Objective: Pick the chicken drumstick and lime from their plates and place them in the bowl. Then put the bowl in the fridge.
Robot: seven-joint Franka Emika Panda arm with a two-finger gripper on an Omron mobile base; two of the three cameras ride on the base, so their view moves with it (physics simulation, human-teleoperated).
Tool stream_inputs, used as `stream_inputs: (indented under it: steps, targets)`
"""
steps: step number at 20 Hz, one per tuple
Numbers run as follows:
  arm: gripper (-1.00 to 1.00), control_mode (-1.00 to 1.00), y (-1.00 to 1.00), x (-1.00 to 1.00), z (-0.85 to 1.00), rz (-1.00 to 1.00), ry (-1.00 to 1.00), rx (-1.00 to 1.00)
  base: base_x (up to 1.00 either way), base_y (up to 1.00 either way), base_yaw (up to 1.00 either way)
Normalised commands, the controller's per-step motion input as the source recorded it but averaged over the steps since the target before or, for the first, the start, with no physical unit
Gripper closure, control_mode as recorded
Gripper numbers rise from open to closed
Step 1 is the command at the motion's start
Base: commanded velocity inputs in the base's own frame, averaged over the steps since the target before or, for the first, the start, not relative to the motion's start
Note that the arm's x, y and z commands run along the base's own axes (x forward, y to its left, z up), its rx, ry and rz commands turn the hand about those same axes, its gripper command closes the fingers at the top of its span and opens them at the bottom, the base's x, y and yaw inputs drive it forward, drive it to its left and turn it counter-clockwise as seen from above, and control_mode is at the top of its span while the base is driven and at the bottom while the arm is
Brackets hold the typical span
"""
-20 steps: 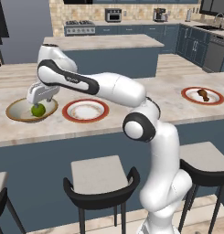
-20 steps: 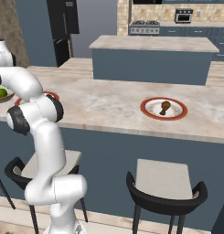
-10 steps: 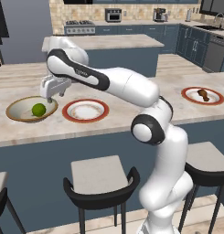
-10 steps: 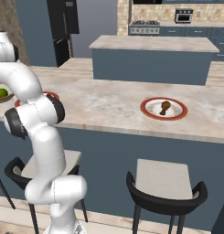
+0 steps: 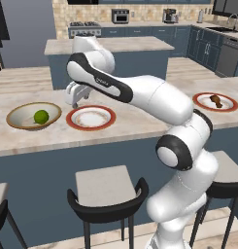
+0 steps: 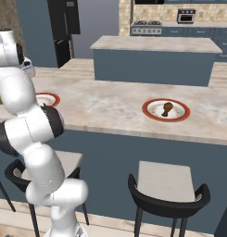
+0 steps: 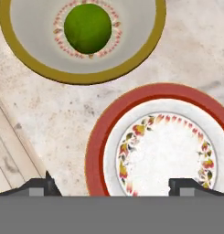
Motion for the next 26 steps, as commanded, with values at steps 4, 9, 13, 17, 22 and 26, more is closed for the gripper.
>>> stream_inputs:
  steps: [4, 9, 13, 17, 22, 26]
  targets:
    - [-1.00, -1.00, -0.83, -0.20, 0.00, -0.08, -0.06, 0.00, 0.00, 0.00, 0.00]
    - [-1.00, -1.00, -0.79, -0.09, 0.00, -0.21, 0.00, 0.01, 0.00, 0.00, 0.00]
    - [-1.00, -1.00, -0.71, 0.00, 0.06, -0.32, 0.02, 0.05, 0.00, 0.00, 0.00]
    - [-1.00, -1.00, -0.69, 0.00, 0.18, -0.34, 0.14, 0.03, 0.00, 0.00, 0.00]
    - [-1.00, -1.00, -0.70, 0.00, 0.17, -0.36, 0.13, 0.01, 0.00, 0.00, 0.00]
    - [-1.00, -1.00, -0.73, 0.00, 0.15, -0.30, 0.10, 0.00, 0.00, 0.00, 0.00]
